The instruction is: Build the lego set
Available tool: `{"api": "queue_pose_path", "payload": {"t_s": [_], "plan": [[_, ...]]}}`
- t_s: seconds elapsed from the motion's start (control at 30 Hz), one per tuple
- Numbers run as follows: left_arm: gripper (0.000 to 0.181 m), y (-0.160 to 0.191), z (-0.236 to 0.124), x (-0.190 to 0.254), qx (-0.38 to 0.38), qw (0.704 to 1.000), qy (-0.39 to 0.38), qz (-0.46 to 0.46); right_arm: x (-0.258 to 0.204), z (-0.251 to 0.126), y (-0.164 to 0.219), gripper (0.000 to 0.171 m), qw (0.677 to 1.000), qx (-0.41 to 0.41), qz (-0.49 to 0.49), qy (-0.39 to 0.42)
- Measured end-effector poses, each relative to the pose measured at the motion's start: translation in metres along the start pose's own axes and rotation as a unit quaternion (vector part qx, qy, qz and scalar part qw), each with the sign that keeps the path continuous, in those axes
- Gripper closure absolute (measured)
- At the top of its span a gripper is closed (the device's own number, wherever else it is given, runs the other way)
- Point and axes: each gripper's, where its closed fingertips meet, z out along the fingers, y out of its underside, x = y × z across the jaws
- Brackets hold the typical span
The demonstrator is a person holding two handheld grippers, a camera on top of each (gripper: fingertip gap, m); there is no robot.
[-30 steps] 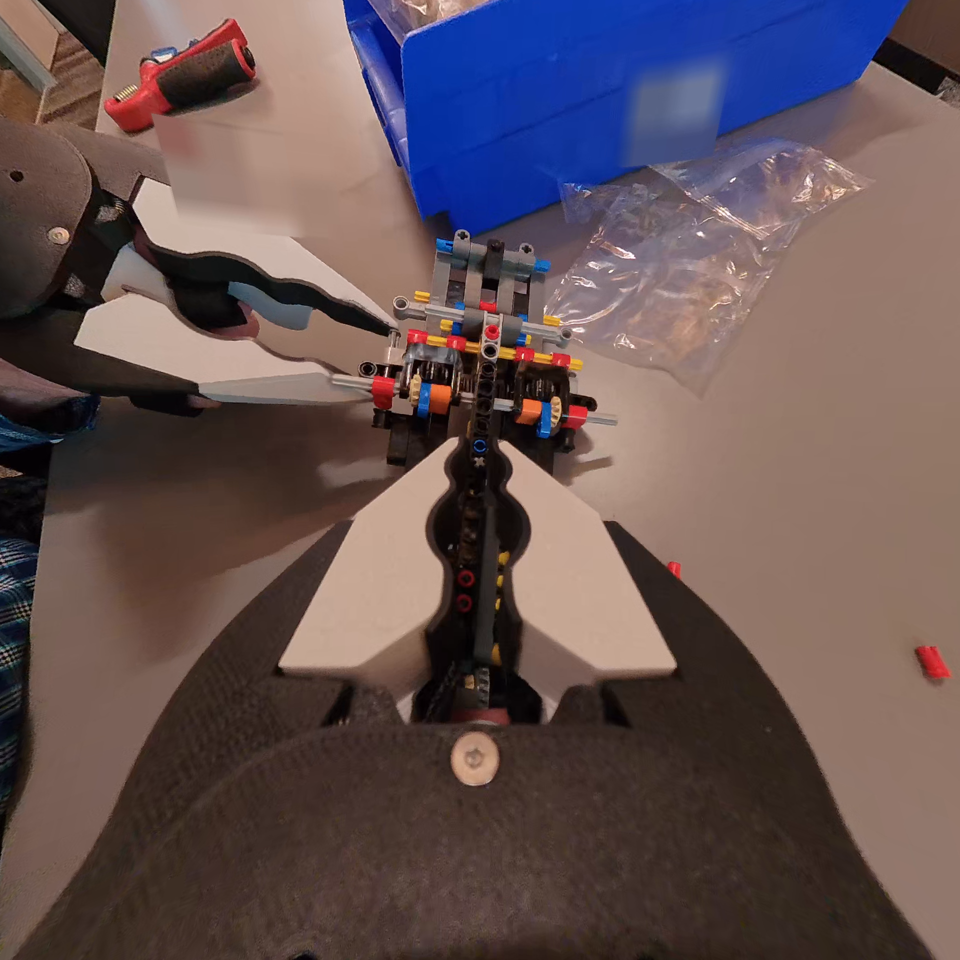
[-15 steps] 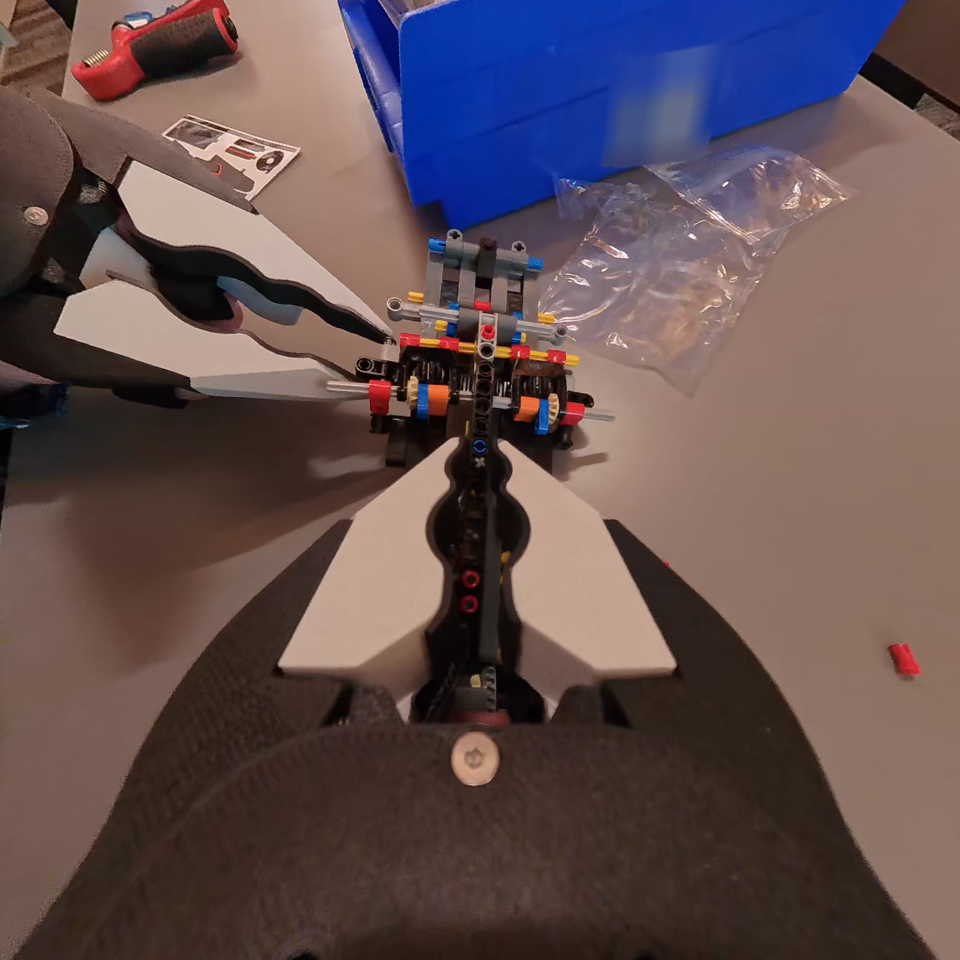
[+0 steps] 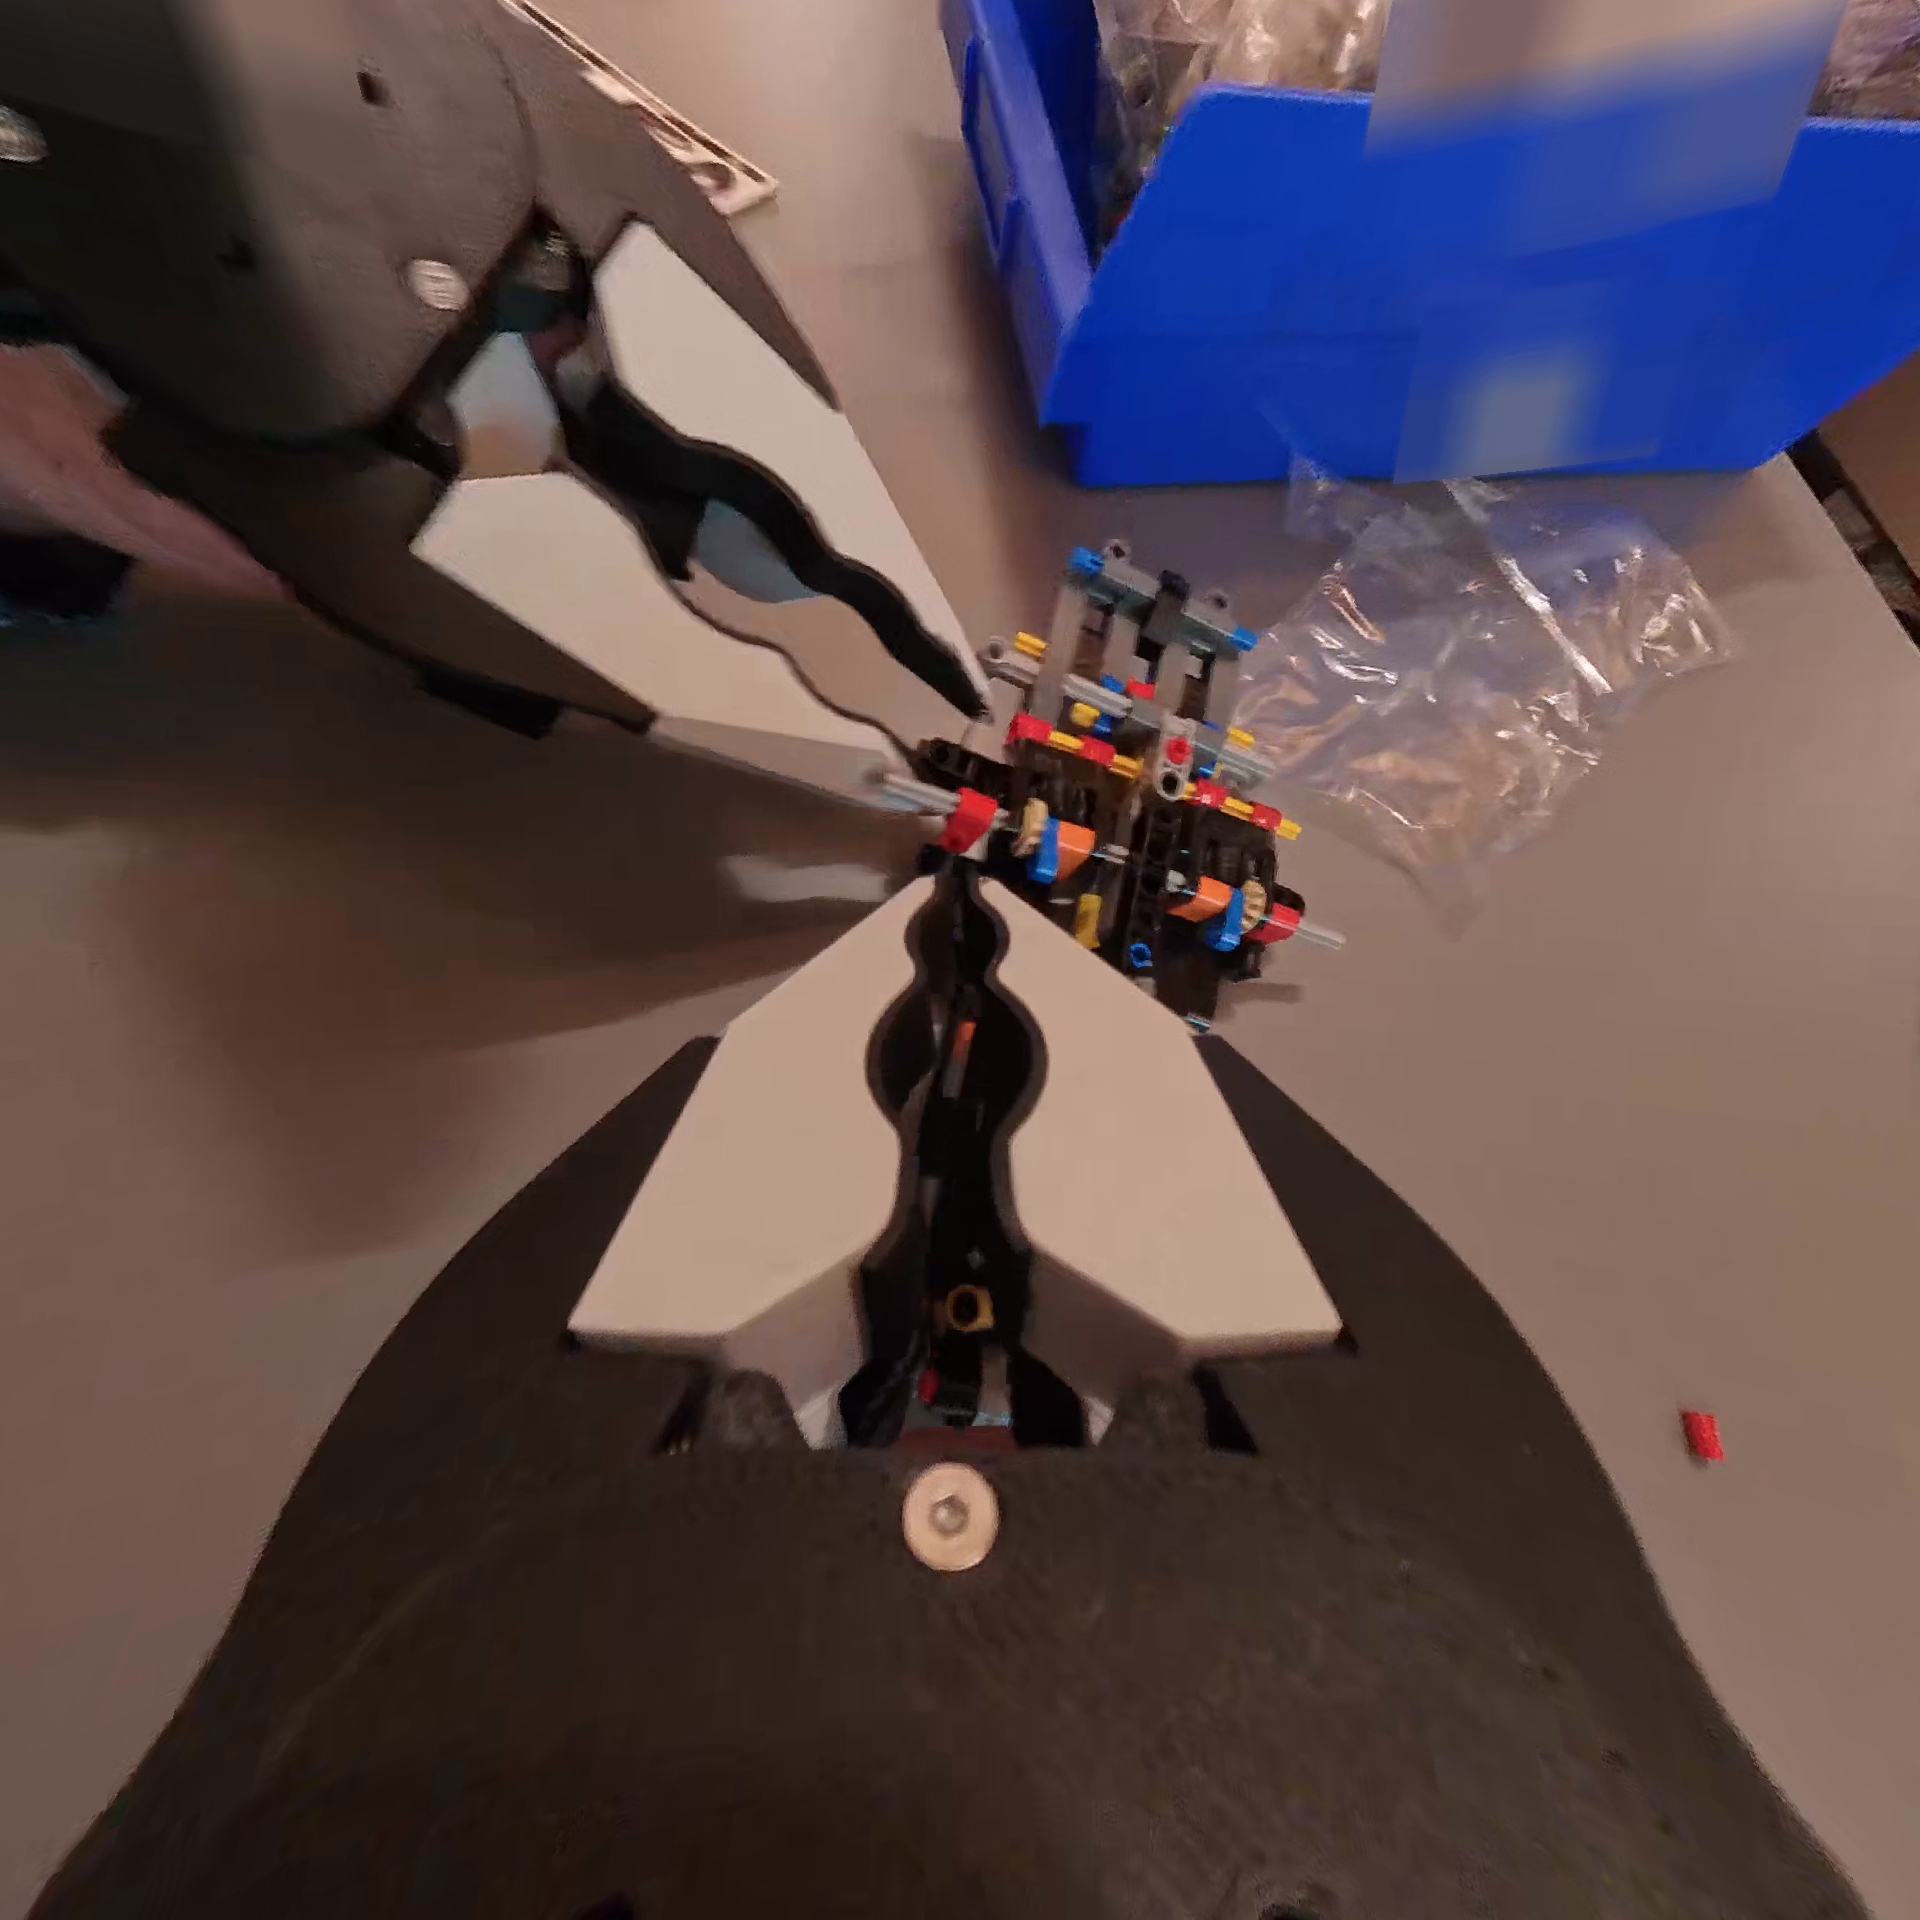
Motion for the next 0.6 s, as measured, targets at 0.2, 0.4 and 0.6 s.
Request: {"api": "queue_pose_path", "payload": {"t_s": [0.2, 0.4, 0.6], "plan": [[0.159, 0.011, -0.001, 0.007, -0.029, 0.999, 0.009, 0.012, -0.008, 0.016, 0.009, 0.171, 0.999, -0.048, -0.024, -0.003], [0.159, 0.024, -0.001, 0.013, -0.060, 0.997, 0.037, 0.028, -0.015, 0.028, 0.017, 0.171, 0.997, -0.076, -0.023, -0.011], [0.155, 0.025, -0.009, 0.009, -0.050, 0.993, 0.103, -0.028, -0.015, 0.029, 0.018, 0.171, 0.996, -0.088, -0.025, -0.007]]}}
